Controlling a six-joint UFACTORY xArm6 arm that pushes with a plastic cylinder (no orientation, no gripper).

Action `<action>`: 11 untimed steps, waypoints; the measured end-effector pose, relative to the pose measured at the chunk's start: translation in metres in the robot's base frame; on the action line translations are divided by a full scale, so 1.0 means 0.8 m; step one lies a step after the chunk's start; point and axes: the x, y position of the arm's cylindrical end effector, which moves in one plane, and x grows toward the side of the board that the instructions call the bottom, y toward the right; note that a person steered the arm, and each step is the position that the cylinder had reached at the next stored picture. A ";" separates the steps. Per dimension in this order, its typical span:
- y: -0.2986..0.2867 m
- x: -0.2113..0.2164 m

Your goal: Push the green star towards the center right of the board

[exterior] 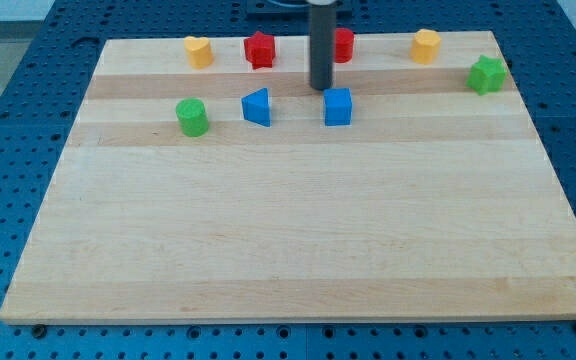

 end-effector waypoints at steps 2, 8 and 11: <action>0.133 -0.041; 0.258 -0.029; 0.244 0.021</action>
